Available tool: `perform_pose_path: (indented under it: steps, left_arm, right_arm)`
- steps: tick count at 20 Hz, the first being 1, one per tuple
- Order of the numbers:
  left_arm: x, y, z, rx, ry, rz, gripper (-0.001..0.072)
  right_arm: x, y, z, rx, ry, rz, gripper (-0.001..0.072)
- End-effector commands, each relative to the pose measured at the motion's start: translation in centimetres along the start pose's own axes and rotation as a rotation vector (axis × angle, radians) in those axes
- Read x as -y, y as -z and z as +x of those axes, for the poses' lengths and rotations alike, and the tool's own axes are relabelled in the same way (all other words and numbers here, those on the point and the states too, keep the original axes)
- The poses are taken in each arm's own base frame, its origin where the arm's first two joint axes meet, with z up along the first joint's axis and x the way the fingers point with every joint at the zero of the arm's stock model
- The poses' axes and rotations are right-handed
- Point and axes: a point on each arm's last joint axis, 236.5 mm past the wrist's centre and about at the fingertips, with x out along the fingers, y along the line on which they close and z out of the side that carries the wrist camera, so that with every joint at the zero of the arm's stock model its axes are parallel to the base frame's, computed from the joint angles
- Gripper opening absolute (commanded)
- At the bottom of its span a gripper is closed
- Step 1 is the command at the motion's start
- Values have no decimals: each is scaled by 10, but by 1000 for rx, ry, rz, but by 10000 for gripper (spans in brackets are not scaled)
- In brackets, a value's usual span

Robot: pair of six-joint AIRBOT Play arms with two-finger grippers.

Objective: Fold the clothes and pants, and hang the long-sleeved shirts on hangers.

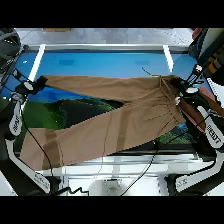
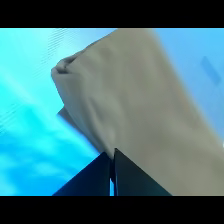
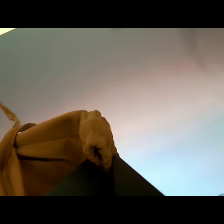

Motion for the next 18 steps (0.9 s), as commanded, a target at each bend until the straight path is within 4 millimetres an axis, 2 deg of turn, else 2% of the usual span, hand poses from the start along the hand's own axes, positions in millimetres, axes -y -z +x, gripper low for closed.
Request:
perform_pose_path:
  steps: [1,3,6,8,9,10,11,13,15,16,18]
  left_arm:
    - [26,-21,-22,35,30,116,17]
    - [35,-39,-44,62,24,182,17]
    - [57,-79,-85,163,36,252,16]
    - [67,-79,-100,146,41,268,16]
    - [64,-70,-102,100,28,292,16]
    - [54,-50,-100,11,-4,311,16]
    - [36,-28,-99,-87,-60,342,16]
    - [-8,10,-99,-236,-184,406,16]
    - [-28,33,-97,-298,-227,400,16]
    - [-32,40,-95,-310,-231,402,17]
    - [-33,44,-90,-296,-222,404,17]
  right_arm:
    - [12,-2,3,16,35,4,31]
    - [13,-1,5,-5,9,10,31]
    - [-2,-36,2,17,-73,6,30]
    - [-21,-56,-3,21,-146,-10,31]
    - [-24,-59,-4,21,-158,-13,31]
    - [-23,-58,-3,17,-155,-7,31]
    - [-20,-49,0,-8,-153,3,31]
    - [-13,-15,12,-104,-155,52,31]
    - [-7,19,24,-184,-152,75,34]
    - [-6,26,27,-199,-151,78,70]
    - [-4,26,29,-193,-143,79,322]
